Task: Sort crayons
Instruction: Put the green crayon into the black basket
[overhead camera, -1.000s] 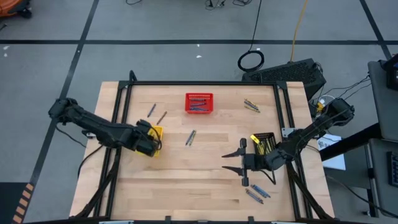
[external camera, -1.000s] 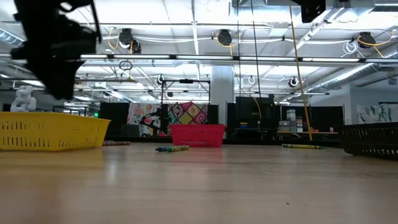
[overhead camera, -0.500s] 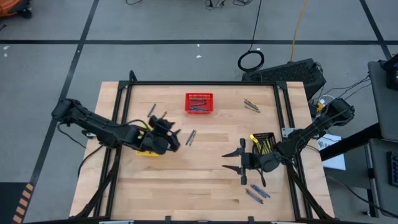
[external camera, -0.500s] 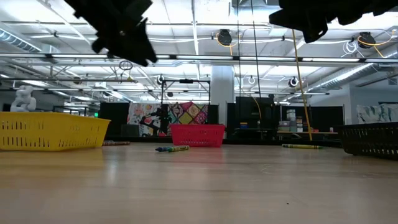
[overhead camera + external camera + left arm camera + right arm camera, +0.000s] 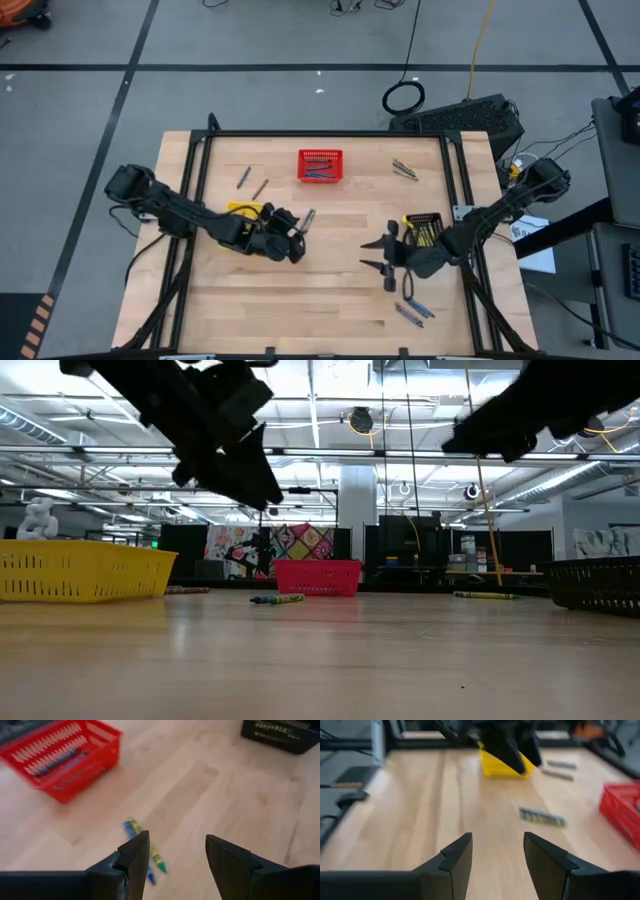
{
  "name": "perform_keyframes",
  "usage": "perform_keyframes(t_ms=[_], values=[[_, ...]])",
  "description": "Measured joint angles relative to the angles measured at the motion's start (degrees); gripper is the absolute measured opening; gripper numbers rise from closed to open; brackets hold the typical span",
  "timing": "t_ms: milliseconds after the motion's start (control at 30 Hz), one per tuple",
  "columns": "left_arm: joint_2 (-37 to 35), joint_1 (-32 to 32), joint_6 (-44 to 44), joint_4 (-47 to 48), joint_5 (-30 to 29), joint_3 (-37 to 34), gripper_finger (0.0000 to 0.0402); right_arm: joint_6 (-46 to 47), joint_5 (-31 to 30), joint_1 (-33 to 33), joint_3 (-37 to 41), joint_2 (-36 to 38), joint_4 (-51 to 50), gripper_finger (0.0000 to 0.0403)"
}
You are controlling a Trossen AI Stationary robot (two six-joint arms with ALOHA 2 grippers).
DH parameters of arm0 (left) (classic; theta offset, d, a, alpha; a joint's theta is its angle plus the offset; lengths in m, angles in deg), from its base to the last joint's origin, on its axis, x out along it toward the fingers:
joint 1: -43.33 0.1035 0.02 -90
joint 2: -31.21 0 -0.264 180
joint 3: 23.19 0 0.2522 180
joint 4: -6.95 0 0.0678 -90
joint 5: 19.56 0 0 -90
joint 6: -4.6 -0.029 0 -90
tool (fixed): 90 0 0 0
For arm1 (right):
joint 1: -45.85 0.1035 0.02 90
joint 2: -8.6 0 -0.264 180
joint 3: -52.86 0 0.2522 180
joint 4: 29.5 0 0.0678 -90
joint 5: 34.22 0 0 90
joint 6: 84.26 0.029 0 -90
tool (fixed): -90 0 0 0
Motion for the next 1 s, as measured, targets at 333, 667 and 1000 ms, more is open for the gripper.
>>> perform_keyframes(t_ms=[333,667,1000], values=[[9.48,0.21,-0.35,-0.97,1.51,7.2,0.0196,12.03,0.25,-5.21,0.0,0.0,-8.83,0.0162],[19.17,7.51,13.42,13.17,12.55,15.7,0.0196,11.77,0.36,-5.56,0.0,0.0,-8.22,0.0162],[22.02,10.25,11.96,14.67,14.14,17.96,0.0196,11.85,0.35,-5.56,0.0,-0.02,-8.28,0.0162]])
